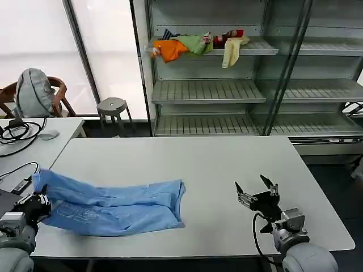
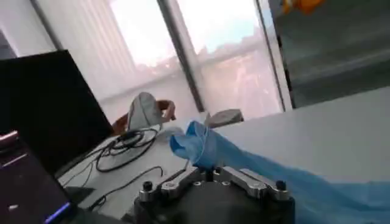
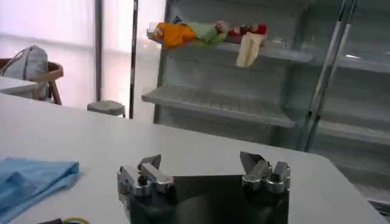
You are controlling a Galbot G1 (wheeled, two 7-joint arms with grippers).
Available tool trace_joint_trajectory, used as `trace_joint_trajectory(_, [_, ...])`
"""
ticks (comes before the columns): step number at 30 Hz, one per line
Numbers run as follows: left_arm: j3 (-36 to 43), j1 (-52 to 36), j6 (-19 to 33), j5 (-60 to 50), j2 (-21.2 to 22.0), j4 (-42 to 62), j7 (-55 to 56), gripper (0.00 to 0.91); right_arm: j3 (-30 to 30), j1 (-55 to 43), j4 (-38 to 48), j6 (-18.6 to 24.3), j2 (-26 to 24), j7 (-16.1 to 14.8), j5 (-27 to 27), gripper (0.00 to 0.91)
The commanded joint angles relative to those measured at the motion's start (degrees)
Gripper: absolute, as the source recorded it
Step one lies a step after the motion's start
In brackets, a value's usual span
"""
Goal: Fold and organize the clothes.
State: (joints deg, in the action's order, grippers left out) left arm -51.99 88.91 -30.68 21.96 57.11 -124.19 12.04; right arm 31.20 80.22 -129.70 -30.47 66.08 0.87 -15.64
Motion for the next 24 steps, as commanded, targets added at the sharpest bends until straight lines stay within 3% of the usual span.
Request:
trace_joint_trajectory(1, [13.11,-4.05,-1.93,-1.41,2.56,-10.89,-4.8,0.01,0.1,0.31,-0.45,-0.08,0.29,0.11,0.72,0.907])
trace_joint_trajectory(8, [30.63,-8.32,-1.47,-9.83,8.3,-8.22,-4.94,0.02,0.51,0.93,-0.97,-0.32,0.53,0.25,1.47,0.907])
trace_joint_trajectory(11, [33.95,-11.12,-1.83,-10.88,10.51,-6.13,-4.62,0.02,0.83,1.3,-1.4,-0.52,0.41,0.3,1.61,0.907])
trace_joint_trajectory(24, [38.57,-15.28,-2.33,-12.66,11.7,-0.43,-3.84,0.02,0.88,1.21,-1.49,-0.82,0.35,0.31,1.86,0.907])
